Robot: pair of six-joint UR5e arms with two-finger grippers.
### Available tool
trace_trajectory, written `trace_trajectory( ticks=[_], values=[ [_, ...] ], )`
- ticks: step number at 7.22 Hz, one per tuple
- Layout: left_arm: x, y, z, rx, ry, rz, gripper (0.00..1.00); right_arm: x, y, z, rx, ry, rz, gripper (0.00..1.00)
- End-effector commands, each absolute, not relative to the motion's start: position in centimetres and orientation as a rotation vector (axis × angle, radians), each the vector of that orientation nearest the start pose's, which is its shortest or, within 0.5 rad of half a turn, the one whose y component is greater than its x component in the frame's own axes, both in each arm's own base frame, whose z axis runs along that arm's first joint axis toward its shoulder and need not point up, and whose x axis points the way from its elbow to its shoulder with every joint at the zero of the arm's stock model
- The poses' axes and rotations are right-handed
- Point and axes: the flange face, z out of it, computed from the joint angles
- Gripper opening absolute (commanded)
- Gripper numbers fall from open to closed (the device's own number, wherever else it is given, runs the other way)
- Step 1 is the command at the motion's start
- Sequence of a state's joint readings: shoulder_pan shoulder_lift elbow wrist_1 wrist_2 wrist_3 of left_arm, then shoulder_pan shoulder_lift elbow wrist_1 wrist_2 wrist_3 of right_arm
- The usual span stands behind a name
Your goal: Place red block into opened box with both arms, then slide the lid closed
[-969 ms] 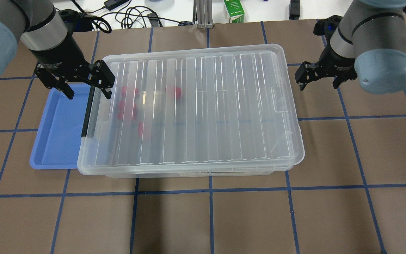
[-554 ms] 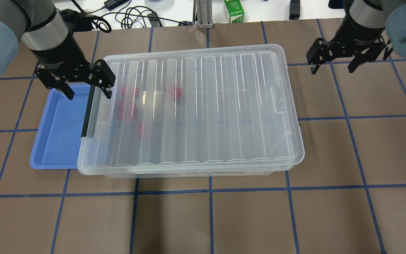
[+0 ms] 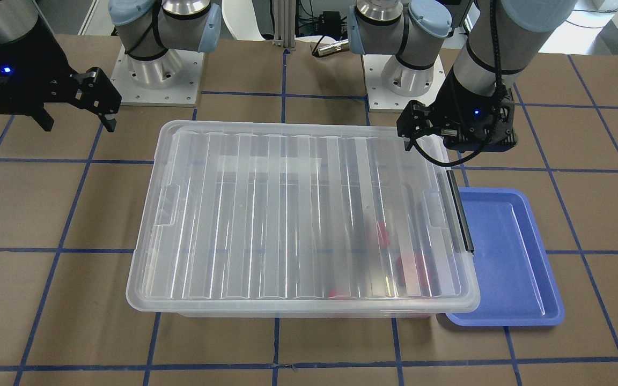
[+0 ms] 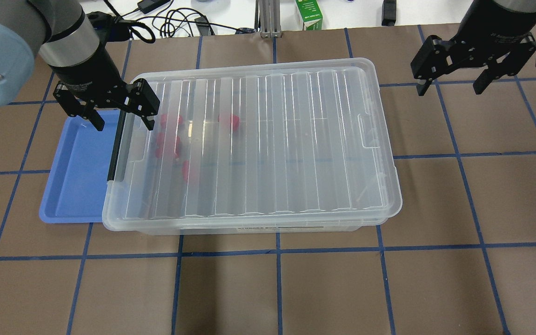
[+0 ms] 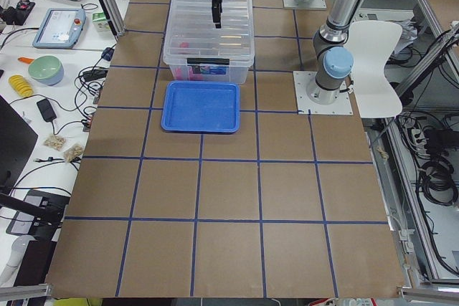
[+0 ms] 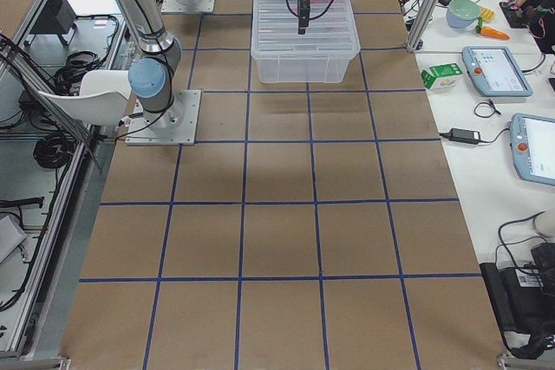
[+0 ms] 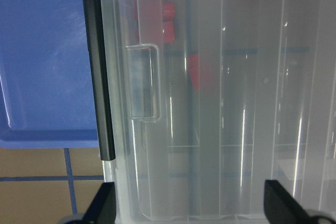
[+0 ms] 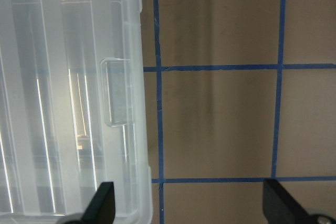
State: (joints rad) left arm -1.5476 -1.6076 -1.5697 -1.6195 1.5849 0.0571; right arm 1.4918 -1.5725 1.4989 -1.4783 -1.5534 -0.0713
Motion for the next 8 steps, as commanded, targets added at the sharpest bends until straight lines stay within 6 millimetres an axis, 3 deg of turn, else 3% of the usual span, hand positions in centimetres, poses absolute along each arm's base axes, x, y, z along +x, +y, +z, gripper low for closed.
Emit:
trace_trajectory(
  ticks=[1,8],
  values=[
    [-12.13,-49.8,46.47,0.066,3.128,0.133,1.0,15.3,-49.93,49.18,-0.038,3.135,0.089,1.0],
    [-11.89,-50.13,46.42,0.061,3.128,0.09,1.0,15.32,-50.52,49.26,-0.05,3.137,0.031,1.0]
  ],
)
